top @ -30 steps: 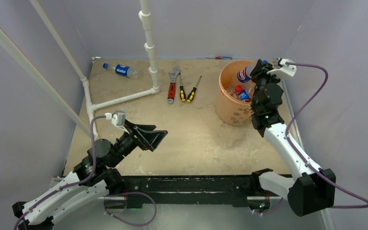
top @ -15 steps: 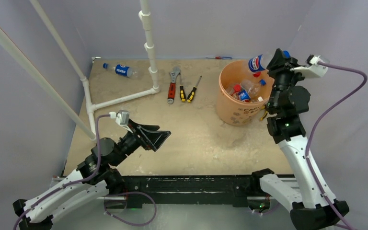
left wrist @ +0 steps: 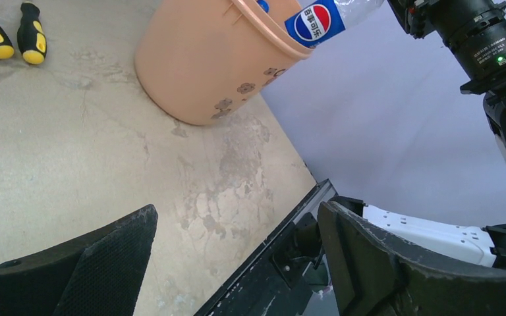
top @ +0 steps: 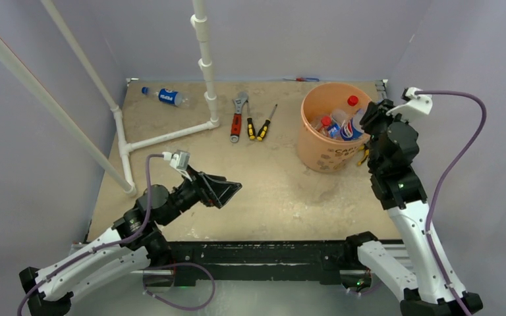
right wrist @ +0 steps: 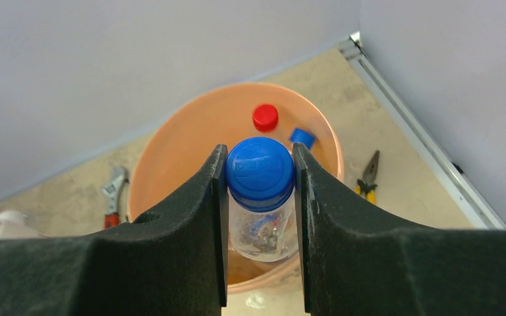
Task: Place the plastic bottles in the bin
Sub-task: Place the plastic bottle in the trash bin.
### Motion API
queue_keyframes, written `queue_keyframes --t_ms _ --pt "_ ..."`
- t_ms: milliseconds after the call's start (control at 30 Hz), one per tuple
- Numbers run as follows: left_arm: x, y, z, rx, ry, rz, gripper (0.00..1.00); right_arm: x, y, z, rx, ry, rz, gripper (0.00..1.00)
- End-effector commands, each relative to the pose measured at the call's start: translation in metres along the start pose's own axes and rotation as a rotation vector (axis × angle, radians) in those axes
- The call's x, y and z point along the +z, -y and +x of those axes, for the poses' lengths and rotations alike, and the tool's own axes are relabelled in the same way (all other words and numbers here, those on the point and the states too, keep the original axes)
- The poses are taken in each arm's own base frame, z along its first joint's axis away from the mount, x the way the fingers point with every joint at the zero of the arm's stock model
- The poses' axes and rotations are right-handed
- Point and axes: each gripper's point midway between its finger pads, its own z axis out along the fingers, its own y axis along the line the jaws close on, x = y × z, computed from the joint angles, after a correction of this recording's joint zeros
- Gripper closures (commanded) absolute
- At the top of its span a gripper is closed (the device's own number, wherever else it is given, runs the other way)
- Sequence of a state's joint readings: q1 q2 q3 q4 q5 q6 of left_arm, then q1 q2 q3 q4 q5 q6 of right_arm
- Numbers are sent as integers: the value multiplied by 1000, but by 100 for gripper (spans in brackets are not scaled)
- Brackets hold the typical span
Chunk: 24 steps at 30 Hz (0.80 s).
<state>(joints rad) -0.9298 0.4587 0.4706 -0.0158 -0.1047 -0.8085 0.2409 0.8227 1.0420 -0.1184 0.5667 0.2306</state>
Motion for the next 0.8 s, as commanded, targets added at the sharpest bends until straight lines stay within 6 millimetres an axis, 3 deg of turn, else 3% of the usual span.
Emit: queue_keyframes --t_ms 0,100,267,467,600,700,767 --pt "5 3 3 -34 -6 16 9 -1 7 35 -21 -95 23 100" --pt "7 0 9 -54 -16 15 10 2 4 67 -18 -175 10 100" --pt "7 -2 14 -90 -20 24 11 -1 16 125 4 -275 50 100" --pt "7 -3 14 -81 -23 12 11 -3 20 163 -12 -346 50 100" --pt "10 -4 16 -77 -32 7 11 -3 18 173 -17 -379 40 98" --pt "11 -5 17 -77 -36 7 11 -4 12 167 -9 -385 11 79" --pt "11 -6 18 -76 -37 3 11 -5 7 156 6 -372 -4 60"
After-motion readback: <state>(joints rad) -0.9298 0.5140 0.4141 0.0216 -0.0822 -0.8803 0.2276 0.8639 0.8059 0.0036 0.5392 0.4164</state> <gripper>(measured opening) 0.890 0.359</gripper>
